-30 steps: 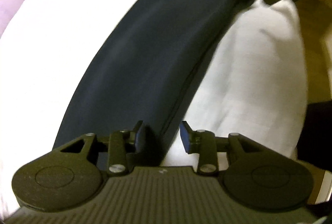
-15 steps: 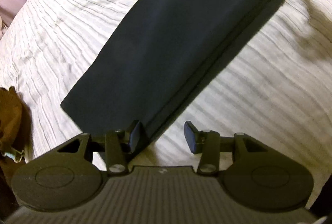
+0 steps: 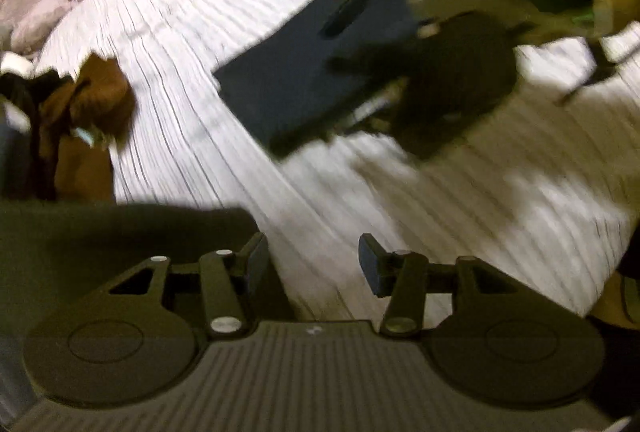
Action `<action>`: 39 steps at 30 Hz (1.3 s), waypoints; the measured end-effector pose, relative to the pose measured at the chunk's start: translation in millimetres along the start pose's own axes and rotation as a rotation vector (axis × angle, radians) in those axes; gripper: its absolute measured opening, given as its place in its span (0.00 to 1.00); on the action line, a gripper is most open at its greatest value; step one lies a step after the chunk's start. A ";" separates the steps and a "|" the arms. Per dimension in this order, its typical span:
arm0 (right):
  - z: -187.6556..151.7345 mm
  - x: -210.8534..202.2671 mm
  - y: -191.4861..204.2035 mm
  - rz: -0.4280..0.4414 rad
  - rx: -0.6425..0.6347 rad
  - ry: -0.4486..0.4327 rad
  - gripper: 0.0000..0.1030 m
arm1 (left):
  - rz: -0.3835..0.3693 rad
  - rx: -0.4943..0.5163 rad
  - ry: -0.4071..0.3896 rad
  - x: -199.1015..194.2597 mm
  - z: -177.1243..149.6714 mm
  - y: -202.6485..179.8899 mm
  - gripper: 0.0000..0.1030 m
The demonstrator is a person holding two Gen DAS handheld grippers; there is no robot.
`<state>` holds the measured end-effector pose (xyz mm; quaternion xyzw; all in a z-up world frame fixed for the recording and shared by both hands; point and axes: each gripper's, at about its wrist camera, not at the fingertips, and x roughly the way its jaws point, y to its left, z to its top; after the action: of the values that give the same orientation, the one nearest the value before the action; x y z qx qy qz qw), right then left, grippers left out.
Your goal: Fold clothes
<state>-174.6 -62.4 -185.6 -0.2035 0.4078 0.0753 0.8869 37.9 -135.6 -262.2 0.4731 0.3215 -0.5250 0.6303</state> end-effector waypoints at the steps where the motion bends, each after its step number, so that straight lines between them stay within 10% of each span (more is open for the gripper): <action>1: 2.4 12.3 7.5 -0.014 -0.039 0.020 0.64 | -0.006 -0.007 0.003 0.9 -5.3 0.4 0.44; 7: 0.7 54.3 30.0 -0.086 -0.203 0.051 0.63 | -0.017 -0.051 0.013 9.9 -21.1 5.7 0.44; 10: 4.6 48.7 18.5 -0.070 -0.149 0.030 0.20 | -0.016 -0.046 0.007 10.9 -16.4 6.2 0.44; 19: -5.8 -71.4 -112.4 -0.193 0.469 -0.194 0.09 | -0.049 0.074 -0.066 9.2 40.6 -17.9 0.45; 29: -265.2 -217.9 -263.5 -0.510 1.406 -0.259 0.09 | -0.159 0.346 -0.189 9.4 160.9 -111.5 0.45; 33: -379.9 -190.9 -285.8 -0.439 1.691 -0.126 0.09 | -0.195 0.420 -0.230 5.1 202.4 -153.0 0.45; 39: -410.2 -168.1 -294.4 -0.325 1.736 -0.090 0.09 | -0.241 0.496 -0.254 6.0 245.6 -199.1 0.46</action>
<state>-480.9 -497.0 -210.4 0.4893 0.2518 -0.3797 0.7436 -175.4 -367.3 -234.3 0.5017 0.1559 -0.7134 0.4637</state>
